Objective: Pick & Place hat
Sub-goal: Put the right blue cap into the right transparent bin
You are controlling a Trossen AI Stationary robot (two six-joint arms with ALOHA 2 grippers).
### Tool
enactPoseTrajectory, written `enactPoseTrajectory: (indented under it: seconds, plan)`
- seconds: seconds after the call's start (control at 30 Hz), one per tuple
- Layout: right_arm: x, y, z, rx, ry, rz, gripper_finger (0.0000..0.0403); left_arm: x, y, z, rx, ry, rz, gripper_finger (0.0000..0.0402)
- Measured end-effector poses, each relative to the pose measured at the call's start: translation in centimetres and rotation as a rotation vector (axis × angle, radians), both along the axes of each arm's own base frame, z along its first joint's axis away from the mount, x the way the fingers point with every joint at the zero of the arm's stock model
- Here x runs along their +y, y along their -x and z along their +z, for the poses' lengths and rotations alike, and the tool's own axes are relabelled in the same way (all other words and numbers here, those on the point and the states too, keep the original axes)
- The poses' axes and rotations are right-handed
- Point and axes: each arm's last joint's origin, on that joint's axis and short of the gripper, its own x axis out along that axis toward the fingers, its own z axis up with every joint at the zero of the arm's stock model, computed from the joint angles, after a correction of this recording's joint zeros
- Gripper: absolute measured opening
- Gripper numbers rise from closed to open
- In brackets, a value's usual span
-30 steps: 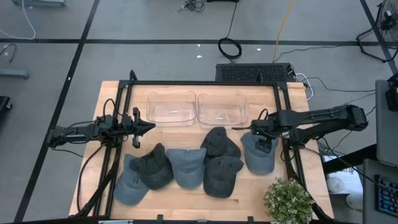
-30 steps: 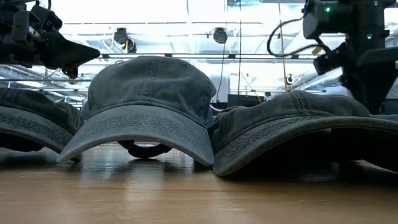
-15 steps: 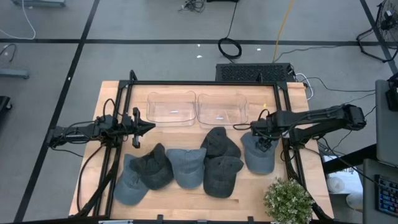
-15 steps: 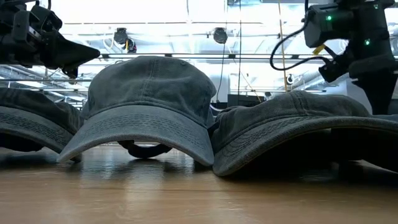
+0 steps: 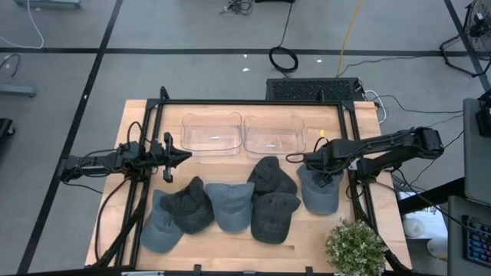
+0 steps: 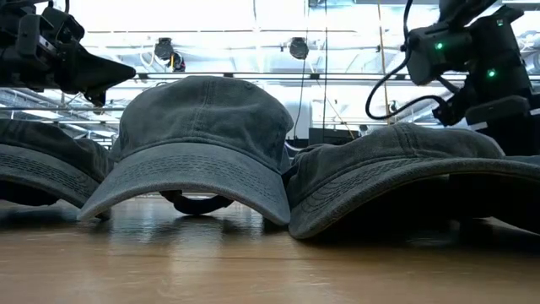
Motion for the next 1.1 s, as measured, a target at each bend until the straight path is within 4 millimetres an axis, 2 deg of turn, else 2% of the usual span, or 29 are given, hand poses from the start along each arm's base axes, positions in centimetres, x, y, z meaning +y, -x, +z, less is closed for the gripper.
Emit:
enactPoseTrajectory:
  seconds: [0.6, 0.73, 0.93, 1.1]
  plan:
    - [0.2, -0.8, -1.6, 0.121, -0.037, -0.099, 0.0177, 0.0, 0.0, 0.0, 0.0, 0.0, 0.0, 0.0031]
    - [0.2, -0.7, -1.6, 0.138, -0.019, -0.138, 0.0133, 0.0, 0.0, 0.0, 0.0, 0.0, 0.0, 0.0031]
    - [0.2, -0.7, -1.5, 0.143, -0.023, -0.126, 0.0015, 0.0, 0.0, 0.0, 0.0, 0.0, 0.0, 0.0031]
    - [0.2, -0.7, -1.3, 0.1, -0.011, -0.094, 0.0004, 0.0, 0.0, 0.0, 0.0, 0.0, 0.0, 0.0031]
